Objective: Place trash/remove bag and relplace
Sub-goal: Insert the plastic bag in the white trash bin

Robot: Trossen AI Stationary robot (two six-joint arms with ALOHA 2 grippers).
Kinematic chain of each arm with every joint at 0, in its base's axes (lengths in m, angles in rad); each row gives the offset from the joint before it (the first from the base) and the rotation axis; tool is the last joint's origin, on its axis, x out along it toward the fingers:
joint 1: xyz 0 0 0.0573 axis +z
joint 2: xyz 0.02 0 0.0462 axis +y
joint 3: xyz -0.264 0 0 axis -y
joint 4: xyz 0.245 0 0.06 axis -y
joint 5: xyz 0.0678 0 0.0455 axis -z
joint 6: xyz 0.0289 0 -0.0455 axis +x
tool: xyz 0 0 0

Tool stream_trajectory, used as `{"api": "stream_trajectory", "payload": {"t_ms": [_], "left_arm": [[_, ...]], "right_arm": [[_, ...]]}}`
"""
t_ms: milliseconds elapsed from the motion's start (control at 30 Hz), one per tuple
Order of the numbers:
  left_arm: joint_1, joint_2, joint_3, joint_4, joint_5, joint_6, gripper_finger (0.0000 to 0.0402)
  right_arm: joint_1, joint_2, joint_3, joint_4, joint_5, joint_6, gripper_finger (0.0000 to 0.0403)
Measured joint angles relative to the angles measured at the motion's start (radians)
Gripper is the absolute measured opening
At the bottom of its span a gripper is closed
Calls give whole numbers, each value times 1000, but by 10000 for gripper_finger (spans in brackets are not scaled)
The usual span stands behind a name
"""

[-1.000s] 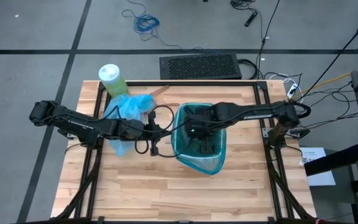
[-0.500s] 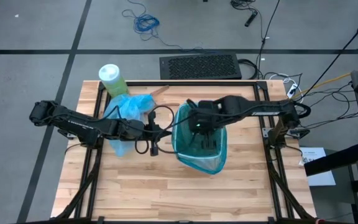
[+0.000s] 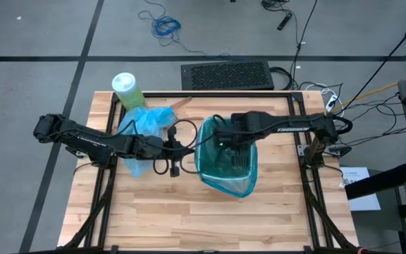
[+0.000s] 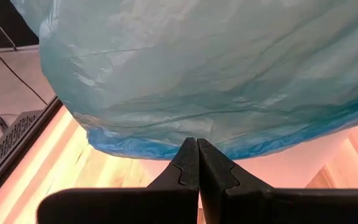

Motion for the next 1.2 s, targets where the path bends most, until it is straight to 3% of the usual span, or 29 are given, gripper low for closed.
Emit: {"api": "stream_trajectory", "payload": {"t_ms": [233, 700, 1200], "left_arm": [[0, 0, 0, 0, 0, 0, 0], [0, 0, 0, 4, -5, -1, 0], [0, 0, 0, 5, -15, -2, 0]], "right_arm": [[10, 4, -103, 84, -52, 8, 0], [54, 0, 86, 60, -54, 23, 0], [-2, 13, -177, 233, -234, 46, 0]]}}
